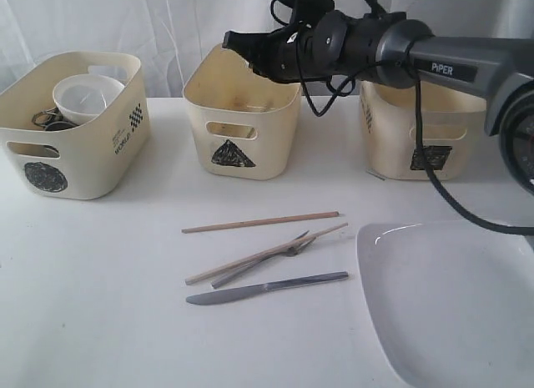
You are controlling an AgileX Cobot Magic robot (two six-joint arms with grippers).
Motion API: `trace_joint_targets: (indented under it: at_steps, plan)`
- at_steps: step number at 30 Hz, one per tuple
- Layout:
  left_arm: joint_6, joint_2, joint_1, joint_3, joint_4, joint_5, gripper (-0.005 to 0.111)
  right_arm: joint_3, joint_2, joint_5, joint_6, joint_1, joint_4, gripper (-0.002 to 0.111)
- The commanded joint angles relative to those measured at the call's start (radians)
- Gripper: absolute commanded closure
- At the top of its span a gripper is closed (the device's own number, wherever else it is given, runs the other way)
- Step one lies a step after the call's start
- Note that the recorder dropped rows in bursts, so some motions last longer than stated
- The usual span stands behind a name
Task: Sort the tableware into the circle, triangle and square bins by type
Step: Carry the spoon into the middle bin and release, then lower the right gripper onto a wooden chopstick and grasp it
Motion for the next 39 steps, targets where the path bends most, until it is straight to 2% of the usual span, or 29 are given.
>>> trace_joint_targets:
  at_steps: [1,5,11,13,17,20,23,25,29,39]
  plan:
    - [-0.003,-0.004,0.001,0.004,0.0,-0.009,0.107,-0.008,-0.031,0.059,-0.119,-0.012,-0.004,0.091]
    - [-0.003,-0.004,0.001,0.004,0.0,-0.009,0.107,0.008,-0.101,0.202,-0.283,-0.012,-0.055,0.091]
    - [-0.003,-0.004,0.001,0.004,0.0,-0.009,0.107,0.133,-0.267,0.357,-0.342,-0.012,-0.285,0.091]
    - [-0.003,-0.004,0.001,0.004,0.0,-0.009,0.107,0.179,-0.322,0.429,-0.427,-0.005,-0.336,0.091]
    - [-0.003,-0.004,0.001,0.004,0.0,-0.009,0.107,0.249,-0.388,0.552,-0.738,0.033,-0.362,0.091]
    - [-0.003,-0.004,0.001,0.004,0.0,-0.009,0.107,0.267,-0.387,0.572,-0.869,0.066,-0.365,0.082]
    - [-0.003,-0.004,0.001,0.004,0.0,-0.009,0.107,0.267,-0.355,0.563,-0.883,0.092,-0.378,0.069]
    - [-0.003,-0.004,0.001,0.004,0.0,-0.009,0.107,0.267,-0.323,0.559,-0.883,0.104,-0.422,0.065]
    - [-0.003,-0.004,0.001,0.004,0.0,-0.009,0.107,0.267,-0.251,0.582,-0.883,0.121,-0.481,0.065]
    - [-0.003,-0.004,0.001,0.004,0.0,-0.009,0.107,0.262,-0.123,0.606,-0.911,0.144,-0.49,0.065]
